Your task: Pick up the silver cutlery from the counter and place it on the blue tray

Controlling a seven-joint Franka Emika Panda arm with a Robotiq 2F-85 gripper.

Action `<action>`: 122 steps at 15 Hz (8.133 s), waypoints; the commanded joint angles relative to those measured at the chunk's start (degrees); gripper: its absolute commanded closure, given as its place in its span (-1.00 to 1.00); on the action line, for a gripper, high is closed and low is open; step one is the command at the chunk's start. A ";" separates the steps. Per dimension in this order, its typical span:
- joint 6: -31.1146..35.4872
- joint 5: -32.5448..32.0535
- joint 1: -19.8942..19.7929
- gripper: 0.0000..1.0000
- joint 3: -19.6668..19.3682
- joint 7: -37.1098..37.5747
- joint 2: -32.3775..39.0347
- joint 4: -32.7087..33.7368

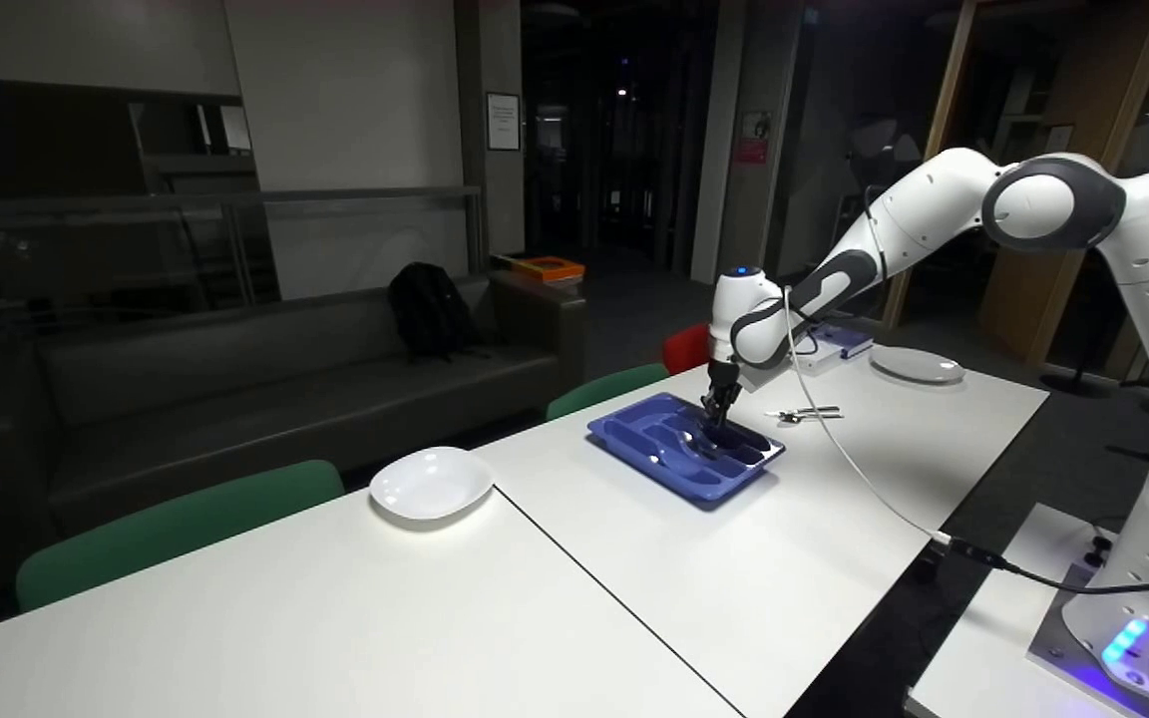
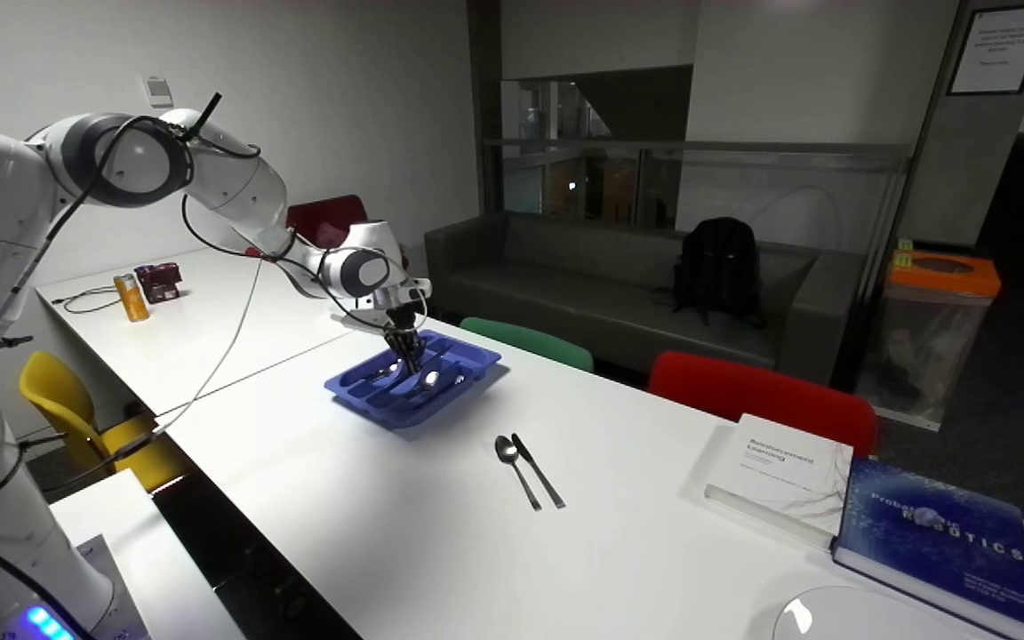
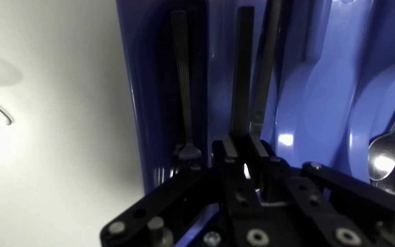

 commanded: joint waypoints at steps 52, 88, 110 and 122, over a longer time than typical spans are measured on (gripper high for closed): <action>-13.48 0.78 8.30 0.94 0.85 14.68 7.10 11.41; 4.22 -8.53 -7.01 -1.00 -2.62 -16.89 -10.27 -12.27; 9.32 -6.60 -19.85 -1.00 0.39 -51.06 -6.97 -13.27; 10.05 -6.88 -21.22 -1.00 0.66 -54.11 -6.03 -12.83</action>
